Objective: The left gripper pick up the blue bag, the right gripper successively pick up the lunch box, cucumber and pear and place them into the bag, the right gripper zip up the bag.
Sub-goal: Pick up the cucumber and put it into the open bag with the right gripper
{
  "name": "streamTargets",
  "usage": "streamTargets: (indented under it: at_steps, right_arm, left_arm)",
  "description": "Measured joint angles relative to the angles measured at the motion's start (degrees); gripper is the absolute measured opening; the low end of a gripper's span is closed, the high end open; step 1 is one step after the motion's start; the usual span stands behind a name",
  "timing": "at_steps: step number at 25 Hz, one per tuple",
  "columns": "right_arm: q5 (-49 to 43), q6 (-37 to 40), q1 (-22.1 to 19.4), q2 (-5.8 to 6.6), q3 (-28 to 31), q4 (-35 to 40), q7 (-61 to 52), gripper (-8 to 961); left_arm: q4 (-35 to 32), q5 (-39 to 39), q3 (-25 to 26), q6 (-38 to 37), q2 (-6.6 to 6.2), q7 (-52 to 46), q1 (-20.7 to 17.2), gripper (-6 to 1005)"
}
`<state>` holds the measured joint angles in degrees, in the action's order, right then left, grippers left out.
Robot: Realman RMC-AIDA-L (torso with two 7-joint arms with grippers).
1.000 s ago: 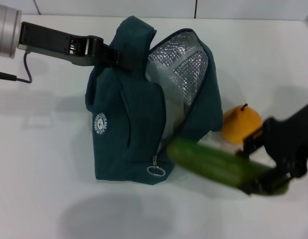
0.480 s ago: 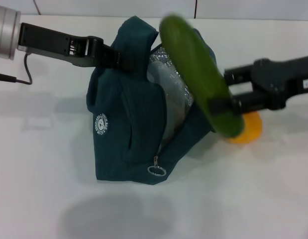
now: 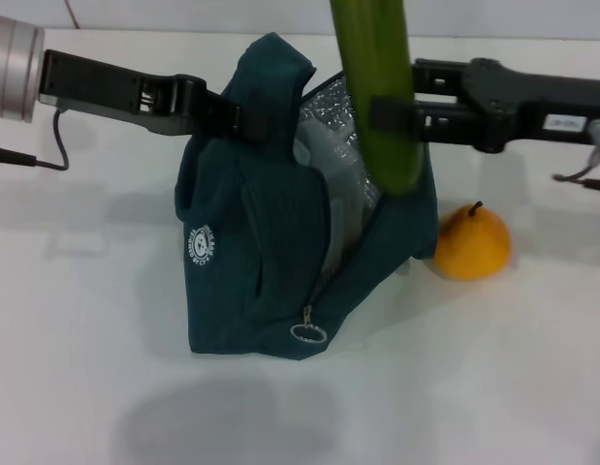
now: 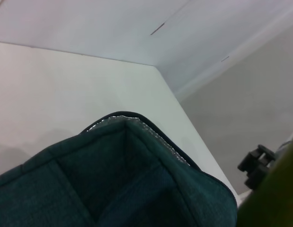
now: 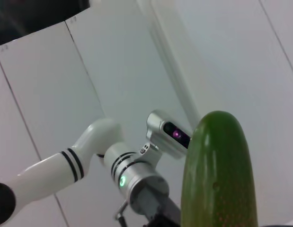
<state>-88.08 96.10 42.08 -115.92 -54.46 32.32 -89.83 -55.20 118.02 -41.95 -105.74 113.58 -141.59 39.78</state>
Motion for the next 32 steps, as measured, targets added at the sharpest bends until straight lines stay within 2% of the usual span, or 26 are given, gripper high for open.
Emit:
streamTargets:
  at_steps: [3, 6, 7, 8, 12, 30, 32]
  right_arm:
    - [3.4, -3.1, 0.7, -0.17, -4.5, -2.4, 2.7, 628]
    - [8.1, -6.4, 0.9, -0.26, -11.5, -2.6, 4.2, 628]
    - [8.1, -6.4, 0.9, -0.26, -11.5, -2.6, 4.2, 629]
    - [11.3, -8.5, 0.9, -0.27, -16.4, -2.6, 5.1, 629]
    - [12.4, -10.4, 0.9, -0.27, -19.9, -2.5, 5.7, 629]
    - [12.7, -10.3, -2.2, -0.07, -21.6, -1.9, 7.1, 632]
    - [12.7, -9.6, -2.3, -0.02, -21.5, -1.9, 7.4, 704]
  left_arm:
    - [0.0, -0.1, 0.0, -0.1, 0.07, 0.0, 0.0, 40]
    - [0.0, -0.1, -0.1, -0.3, 0.1, 0.0, 0.0, 40]
    - [0.0, -0.1, -0.1, -0.4, 0.1, 0.0, 0.0, 40]
    - [0.0, -0.1, -0.1, -0.4, 0.1, 0.0, 0.0, 40]
    - [0.0, -0.1, 0.0, -0.6, 0.1, 0.1, 0.0, 40]
    - [-0.1, -0.8, -0.1, -0.6, 0.0, 0.2, 0.0, 40]
    - [-0.1, -0.8, -0.1, -0.6, 0.0, 0.2, 0.0, 40]
